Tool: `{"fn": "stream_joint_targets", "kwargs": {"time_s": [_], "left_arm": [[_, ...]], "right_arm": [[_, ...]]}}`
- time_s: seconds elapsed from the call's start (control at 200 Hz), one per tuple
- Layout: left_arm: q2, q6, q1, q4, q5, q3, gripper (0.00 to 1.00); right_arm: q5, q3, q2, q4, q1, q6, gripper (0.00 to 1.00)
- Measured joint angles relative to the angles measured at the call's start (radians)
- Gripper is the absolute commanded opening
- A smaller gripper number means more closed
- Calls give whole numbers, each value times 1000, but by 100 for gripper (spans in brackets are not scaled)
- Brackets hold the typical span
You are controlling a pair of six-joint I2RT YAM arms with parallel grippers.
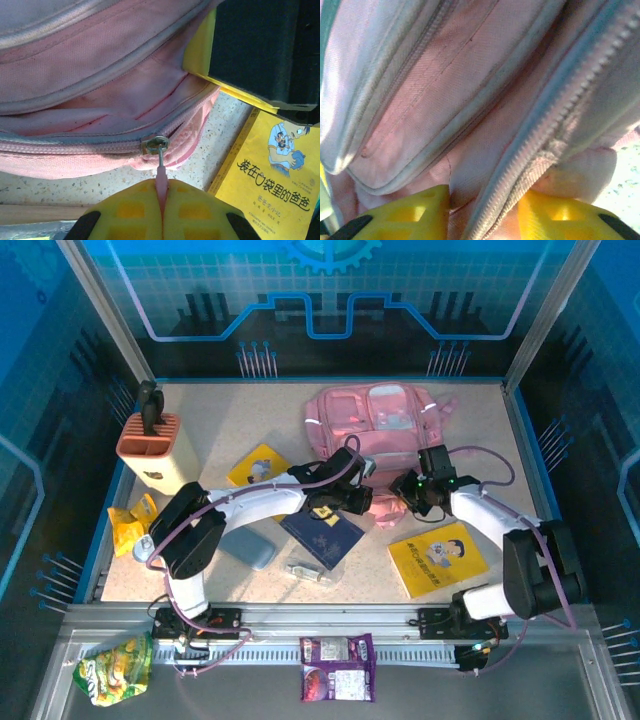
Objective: Pack books, pencil case, and school supplies into a backpack
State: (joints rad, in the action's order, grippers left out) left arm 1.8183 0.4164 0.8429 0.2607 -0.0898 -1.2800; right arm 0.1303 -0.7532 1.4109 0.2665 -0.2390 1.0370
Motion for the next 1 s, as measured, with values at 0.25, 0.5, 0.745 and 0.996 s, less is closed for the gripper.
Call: {"fn": "stream_joint_targets", "kwargs": {"time_s": [0.25, 0.5, 0.745, 0.996], "left_arm": [[0, -42, -5, 3, 7, 0, 0], [-32, -57, -81, -5, -14, 31, 0], [-35, -54, -105, -5, -36, 33, 0], [-35, -48, -109, -6, -39, 35, 0]], "right_arm": [[19, -41, 10, 45, 80, -90, 0], [29, -135, 34, 112, 219, -211, 0], [27, -168, 37, 145, 219, -280, 33], [27, -150, -51, 182, 97, -259, 68]]}}
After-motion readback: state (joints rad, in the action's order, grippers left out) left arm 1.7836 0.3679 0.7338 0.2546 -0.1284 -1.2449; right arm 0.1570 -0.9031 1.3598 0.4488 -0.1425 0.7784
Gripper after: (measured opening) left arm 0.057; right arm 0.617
